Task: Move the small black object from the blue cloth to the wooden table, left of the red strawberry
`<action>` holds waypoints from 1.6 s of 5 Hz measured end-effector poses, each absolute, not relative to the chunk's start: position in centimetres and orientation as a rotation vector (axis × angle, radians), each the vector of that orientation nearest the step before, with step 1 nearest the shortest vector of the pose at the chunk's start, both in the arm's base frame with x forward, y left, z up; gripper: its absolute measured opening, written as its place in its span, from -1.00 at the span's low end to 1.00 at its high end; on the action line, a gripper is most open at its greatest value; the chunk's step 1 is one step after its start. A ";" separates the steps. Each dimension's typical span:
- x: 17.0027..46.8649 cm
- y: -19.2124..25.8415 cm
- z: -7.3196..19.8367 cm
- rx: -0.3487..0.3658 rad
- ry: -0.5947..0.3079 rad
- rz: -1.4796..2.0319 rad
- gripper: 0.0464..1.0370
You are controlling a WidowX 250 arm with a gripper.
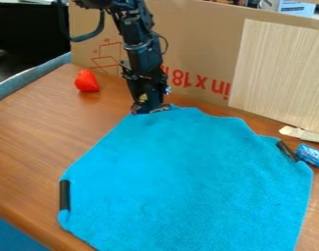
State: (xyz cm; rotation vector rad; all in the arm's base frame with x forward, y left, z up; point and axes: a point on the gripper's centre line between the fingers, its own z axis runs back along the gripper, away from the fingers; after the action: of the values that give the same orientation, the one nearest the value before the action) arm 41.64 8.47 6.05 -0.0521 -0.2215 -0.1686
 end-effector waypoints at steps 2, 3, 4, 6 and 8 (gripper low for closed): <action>42.1 12.8 5.4 -0.029 -0.249 -0.026 -0.01; 39.5 16.1 5.0 -0.076 -0.263 0.041 -0.01; 36.9 19.4 6.1 -0.105 -0.303 0.071 -0.01; 33.6 24.9 6.5 -0.069 -0.316 0.088 -0.01; 32.1 29.2 3.4 0.103 -0.215 0.101 -0.02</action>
State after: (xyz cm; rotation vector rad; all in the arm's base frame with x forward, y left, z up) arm 32.05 29.16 3.41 0.1026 -0.2150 0.1011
